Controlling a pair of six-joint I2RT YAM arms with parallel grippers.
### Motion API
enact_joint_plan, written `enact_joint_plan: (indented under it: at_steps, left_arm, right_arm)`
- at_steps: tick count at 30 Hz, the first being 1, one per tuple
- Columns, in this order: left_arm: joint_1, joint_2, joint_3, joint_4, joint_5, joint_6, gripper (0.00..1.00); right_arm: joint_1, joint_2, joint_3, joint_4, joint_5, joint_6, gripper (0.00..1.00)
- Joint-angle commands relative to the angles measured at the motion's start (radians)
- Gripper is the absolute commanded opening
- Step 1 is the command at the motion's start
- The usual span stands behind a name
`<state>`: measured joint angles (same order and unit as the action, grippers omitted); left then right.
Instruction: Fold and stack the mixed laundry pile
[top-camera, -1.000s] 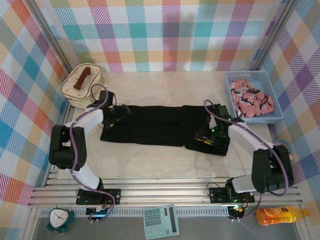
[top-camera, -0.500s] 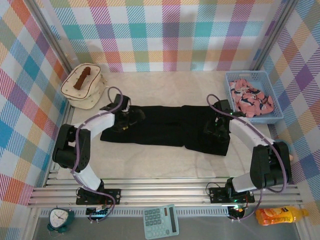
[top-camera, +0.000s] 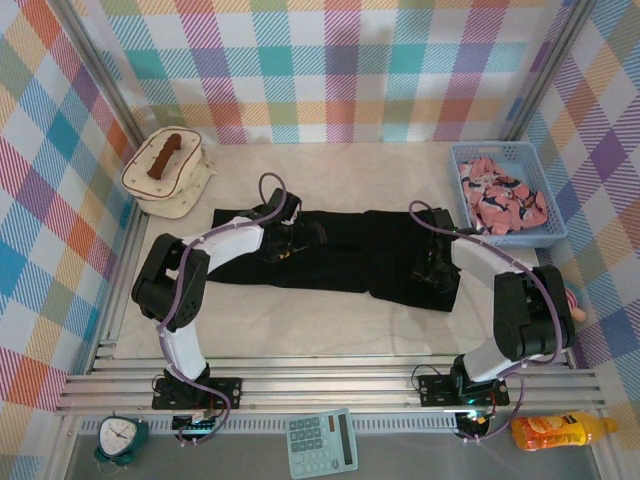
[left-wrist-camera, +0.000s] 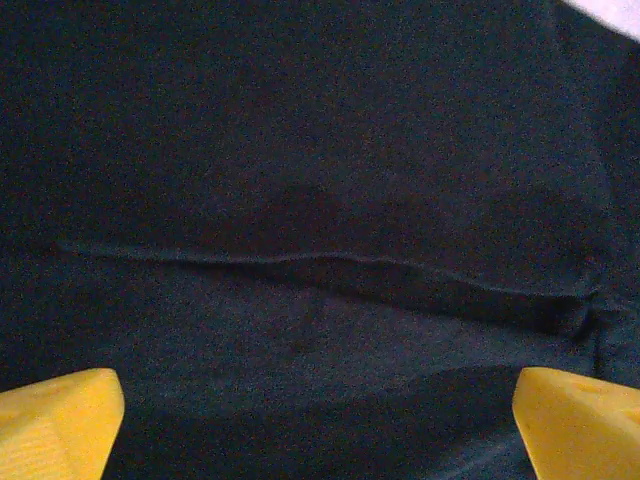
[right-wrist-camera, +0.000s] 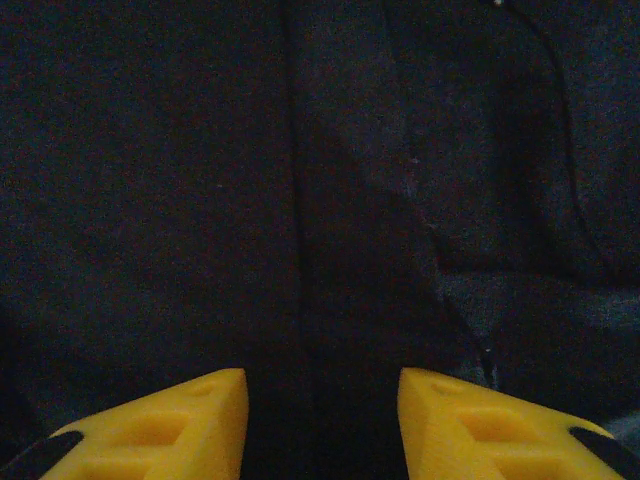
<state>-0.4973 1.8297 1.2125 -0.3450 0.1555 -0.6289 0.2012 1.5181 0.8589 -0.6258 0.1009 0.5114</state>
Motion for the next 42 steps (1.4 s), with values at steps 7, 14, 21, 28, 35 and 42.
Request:
enact_joint_plan:
  at_steps: [7, 14, 21, 28, 35, 42]
  left_arm:
    - [0.036, -0.060, 0.006, -0.060, -0.072, 0.020, 1.00]
    - [0.050, -0.073, -0.016, -0.065, -0.070, 0.019, 1.00]
    - [0.055, -0.078, -0.031, -0.054, -0.067, 0.012, 1.00]
    - [0.069, -0.083, -0.022, -0.059, -0.071, 0.021, 1.00]
    - [0.095, -0.087, -0.026, -0.043, -0.079, 0.023, 1.00]
    - [0.096, -0.124, -0.062, -0.044, -0.081, 0.020, 1.00]
  right_arm:
    - [0.047, -0.041, 0.093, 0.130, -0.183, -0.045, 0.51]
    - [0.098, 0.073, 0.063, 0.258, -0.291, 0.008, 0.51]
    - [0.132, 0.091, 0.054, 0.282, -0.359, 0.032, 0.48]
    - [0.219, -0.109, -0.080, 0.300, -0.631, 0.106, 0.36]
    - [0.250, -0.270, -0.076, 0.178, -0.494, 0.078, 0.37]
    - [0.118, -0.082, 0.089, 0.073, -0.181, -0.016, 0.36]
